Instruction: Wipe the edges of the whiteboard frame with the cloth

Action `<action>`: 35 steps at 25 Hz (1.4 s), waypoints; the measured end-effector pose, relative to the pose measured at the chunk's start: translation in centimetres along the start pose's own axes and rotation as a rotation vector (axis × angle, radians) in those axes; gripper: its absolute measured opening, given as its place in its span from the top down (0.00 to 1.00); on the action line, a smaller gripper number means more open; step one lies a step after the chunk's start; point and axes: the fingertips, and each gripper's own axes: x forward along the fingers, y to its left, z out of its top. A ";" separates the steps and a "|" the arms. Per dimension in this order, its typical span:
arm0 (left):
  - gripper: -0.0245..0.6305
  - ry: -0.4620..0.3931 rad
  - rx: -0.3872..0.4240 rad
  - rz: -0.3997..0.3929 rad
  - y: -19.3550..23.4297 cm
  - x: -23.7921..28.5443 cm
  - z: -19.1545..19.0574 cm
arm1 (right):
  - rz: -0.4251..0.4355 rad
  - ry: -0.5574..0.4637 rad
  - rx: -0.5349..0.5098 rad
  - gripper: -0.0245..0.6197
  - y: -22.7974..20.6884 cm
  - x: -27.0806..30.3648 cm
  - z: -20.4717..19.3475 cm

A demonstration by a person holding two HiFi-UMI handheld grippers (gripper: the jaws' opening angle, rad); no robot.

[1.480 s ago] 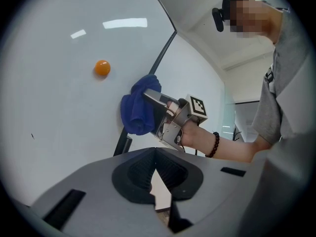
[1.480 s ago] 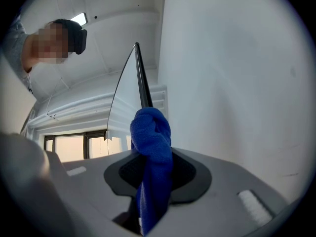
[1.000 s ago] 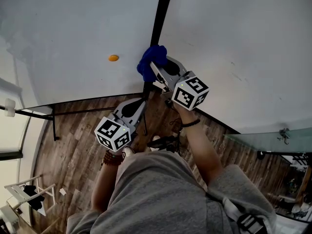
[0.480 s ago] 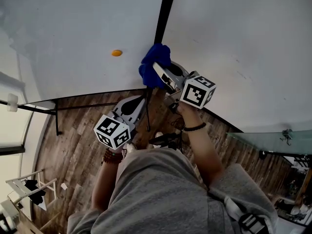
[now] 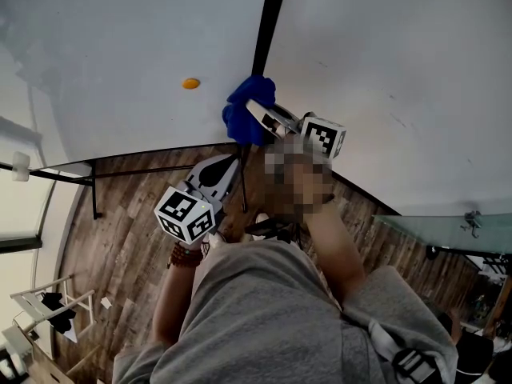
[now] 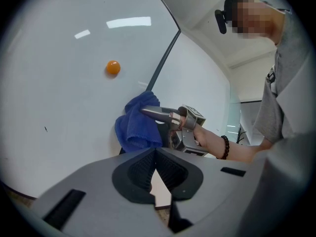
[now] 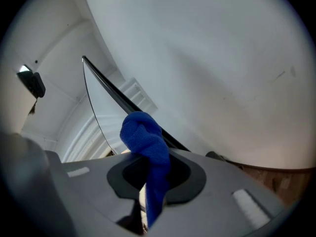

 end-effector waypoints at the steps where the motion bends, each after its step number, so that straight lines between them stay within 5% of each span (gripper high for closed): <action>1: 0.95 0.000 0.000 0.003 0.1 -0.1 0.0 | 0.007 0.000 0.018 0.86 -0.1 0.0 -0.1; 35: 0.95 0.017 -0.011 0.016 1.2 0.5 -0.6 | -0.060 0.079 0.089 0.87 -3.5 -0.1 -2.7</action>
